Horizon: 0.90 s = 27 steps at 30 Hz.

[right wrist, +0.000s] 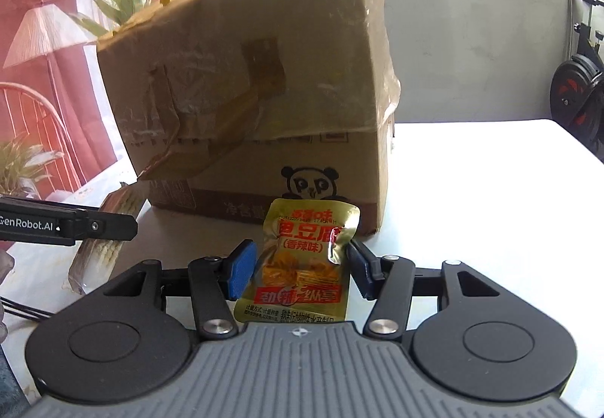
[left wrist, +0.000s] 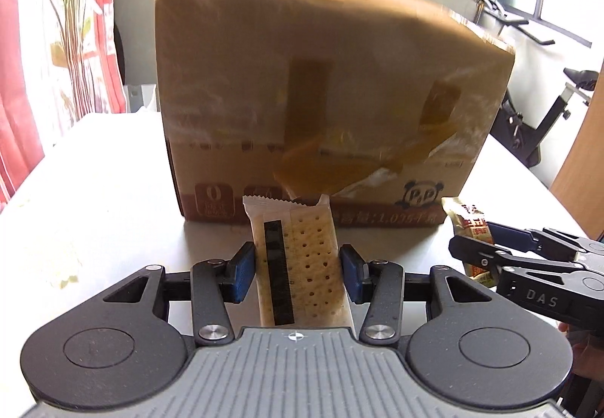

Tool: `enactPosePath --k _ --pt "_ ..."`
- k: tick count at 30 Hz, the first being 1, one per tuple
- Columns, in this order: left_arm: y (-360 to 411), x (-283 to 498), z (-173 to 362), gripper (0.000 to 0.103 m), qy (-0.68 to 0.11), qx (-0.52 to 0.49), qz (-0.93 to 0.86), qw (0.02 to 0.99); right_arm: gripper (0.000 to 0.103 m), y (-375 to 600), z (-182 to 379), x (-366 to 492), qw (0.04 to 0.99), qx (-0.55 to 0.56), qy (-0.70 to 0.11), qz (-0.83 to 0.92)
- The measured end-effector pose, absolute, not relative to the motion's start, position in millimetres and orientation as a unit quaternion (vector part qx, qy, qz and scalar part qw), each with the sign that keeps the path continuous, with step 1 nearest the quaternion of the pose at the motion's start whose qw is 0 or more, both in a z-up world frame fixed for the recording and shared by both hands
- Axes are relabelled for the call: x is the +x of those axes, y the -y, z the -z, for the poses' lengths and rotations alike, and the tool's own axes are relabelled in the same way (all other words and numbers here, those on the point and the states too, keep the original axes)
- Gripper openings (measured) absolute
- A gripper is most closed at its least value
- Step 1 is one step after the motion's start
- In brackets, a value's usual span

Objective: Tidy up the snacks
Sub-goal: 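Lower both packets into the box and open both tools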

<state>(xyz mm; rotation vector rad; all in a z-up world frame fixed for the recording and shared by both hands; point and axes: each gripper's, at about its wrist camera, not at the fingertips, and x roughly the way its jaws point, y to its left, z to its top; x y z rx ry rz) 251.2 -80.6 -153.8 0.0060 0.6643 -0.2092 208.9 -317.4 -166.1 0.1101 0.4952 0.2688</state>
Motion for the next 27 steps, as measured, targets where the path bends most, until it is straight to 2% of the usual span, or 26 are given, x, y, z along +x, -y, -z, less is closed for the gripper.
enactPosePath --k 9,17,27 --pt "68.1 248.6 63.5 0.05 -0.191 0.019 0.129 0.973 0.056 318.1 81.2 196.0 0.977 0.023 -0.13 -0.165" --pt "72.9 304.1 5.0 0.05 -0.156 0.018 0.149 0.976 0.056 302.4 11.5 261.8 0.978 0.009 -0.083 -0.191" --pt "74.4 374.7 5.7 0.049 -0.194 0.008 0.108 0.975 0.056 260.7 7.2 359.7 0.965 -0.033 -0.178 -0.189"
